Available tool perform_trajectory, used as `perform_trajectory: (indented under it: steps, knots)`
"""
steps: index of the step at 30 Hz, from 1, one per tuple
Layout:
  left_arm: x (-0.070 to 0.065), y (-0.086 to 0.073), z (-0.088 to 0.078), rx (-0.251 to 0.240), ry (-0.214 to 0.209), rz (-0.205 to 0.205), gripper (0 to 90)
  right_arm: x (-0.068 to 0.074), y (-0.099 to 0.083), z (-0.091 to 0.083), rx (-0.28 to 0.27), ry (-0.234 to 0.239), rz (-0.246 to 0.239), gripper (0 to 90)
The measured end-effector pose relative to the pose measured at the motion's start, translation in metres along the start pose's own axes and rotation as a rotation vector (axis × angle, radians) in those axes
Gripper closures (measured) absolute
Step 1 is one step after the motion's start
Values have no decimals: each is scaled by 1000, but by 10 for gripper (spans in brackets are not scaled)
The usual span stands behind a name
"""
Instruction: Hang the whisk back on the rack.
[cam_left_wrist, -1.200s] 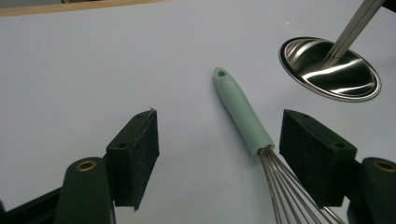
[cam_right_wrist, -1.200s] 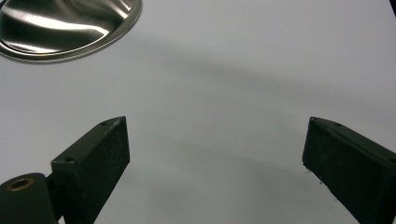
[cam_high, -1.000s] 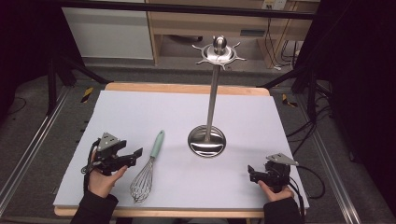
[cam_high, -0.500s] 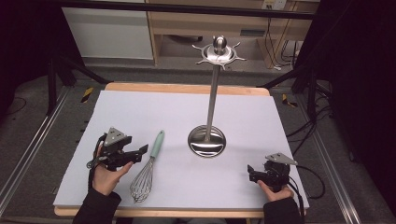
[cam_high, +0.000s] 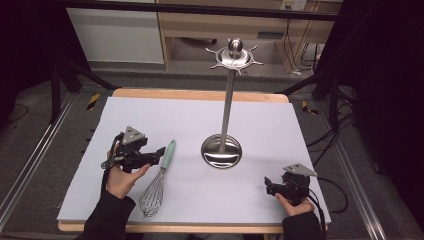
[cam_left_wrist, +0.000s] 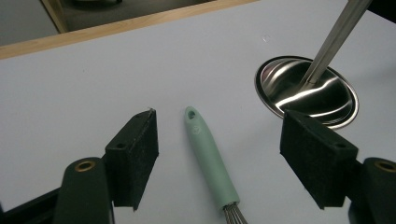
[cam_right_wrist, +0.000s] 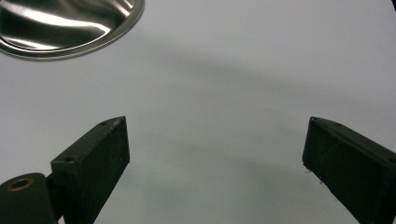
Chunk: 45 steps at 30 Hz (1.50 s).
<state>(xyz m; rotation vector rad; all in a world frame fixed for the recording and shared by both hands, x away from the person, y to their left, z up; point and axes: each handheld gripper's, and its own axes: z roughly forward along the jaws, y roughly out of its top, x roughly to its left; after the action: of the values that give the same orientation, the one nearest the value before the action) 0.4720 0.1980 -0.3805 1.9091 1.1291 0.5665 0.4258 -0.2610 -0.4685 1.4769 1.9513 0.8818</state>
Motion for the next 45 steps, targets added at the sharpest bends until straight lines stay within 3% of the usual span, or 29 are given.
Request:
perform_trajectory:
  steps: [12,15,27,45]
  knots:
    - [-2,6,12,35,-6,8,287,1,1,1,5,-2,-8,78]
    - [-1,5,20,77,3,16,307,1,2,1,7,-2,-5,78]
    - [-2,1,32,145,12,12,339,3,2,3,16,-4,-11,78]
    - [-5,-16,58,288,9,35,392,4,2,3,19,-2,-18,78]
